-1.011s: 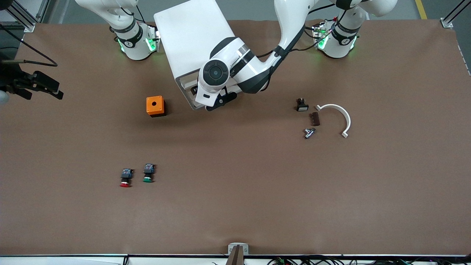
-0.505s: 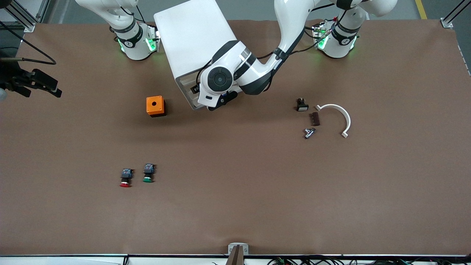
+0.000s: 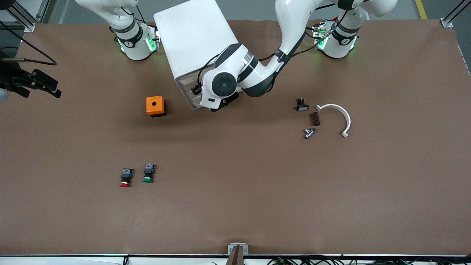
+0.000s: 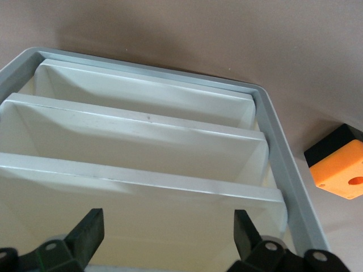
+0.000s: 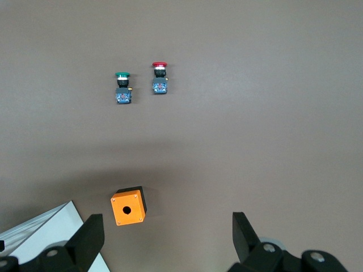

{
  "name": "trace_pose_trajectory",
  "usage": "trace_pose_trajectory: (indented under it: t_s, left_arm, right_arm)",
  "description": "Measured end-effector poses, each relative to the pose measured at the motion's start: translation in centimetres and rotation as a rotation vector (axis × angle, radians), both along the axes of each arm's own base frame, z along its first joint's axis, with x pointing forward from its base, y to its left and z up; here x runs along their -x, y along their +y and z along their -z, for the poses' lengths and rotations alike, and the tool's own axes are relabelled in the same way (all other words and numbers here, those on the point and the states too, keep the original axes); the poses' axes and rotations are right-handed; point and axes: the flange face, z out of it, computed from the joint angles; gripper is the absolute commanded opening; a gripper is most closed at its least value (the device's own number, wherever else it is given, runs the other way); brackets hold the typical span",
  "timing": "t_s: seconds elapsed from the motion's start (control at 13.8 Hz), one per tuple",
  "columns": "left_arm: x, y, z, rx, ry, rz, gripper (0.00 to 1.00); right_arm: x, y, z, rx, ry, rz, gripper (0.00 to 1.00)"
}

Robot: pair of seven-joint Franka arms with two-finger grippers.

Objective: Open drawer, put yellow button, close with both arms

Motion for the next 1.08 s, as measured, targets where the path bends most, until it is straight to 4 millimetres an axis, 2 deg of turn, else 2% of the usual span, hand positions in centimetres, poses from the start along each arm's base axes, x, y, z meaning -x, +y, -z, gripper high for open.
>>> trace_pose_trajectory:
  t_s: [0.14, 0.29, 0.43, 0.65, 0.79, 0.87, 1.01, 1.08]
  left_arm:
    - [-0.6, 0.2, -0.3, 0.007, -0.003, -0.011, 1.0]
    - [-2.1, 1.0, -1.9, 0.023, -0.03, -0.036, 1.0]
    - [-4.8, 2.8, -5.1, 0.039, -0.09, -0.069, 1.0]
    - [-7.9, 6.8, -12.4, 0.03, -0.25, -0.069, 1.0]
    - [-9.0, 10.2, -17.4, 0.021, -0.317, -0.024, 1.0]
    - [-9.8, 12.6, -19.7, 0.03, -0.334, -0.005, 0.99]
    - [-11.4, 18.5, -24.3, 0.05, -0.348, 0.037, 1.0]
    - [-11.9, 22.5, -27.0, 0.062, -0.349, 0.076, 0.99]
  right_arm:
    - [0.0, 0.0, 0.0, 0.0, 0.001, 0.0, 1.0]
    - [0.0, 0.0, 0.1, 0.0, 0.002, 0.0, 1.0]
    - [0.0, 0.1, 0.2, 0.0, 0.003, -0.001, 1.0]
    - [0.0, 0.2, 0.2, 0.0, 0.004, -0.004, 1.0]
    - [0.0, 0.5, 0.2, 0.0, 0.004, -0.009, 1.0]
    - [0.0, 0.7, 0.2, 0.0, 0.004, -0.012, 1.0]
    - [0.0, 0.9, 0.2, 0.0, 0.005, -0.017, 1.0]
    - [0.0, 1.0, 0.2, 0.0, 0.005, -0.018, 1.0]
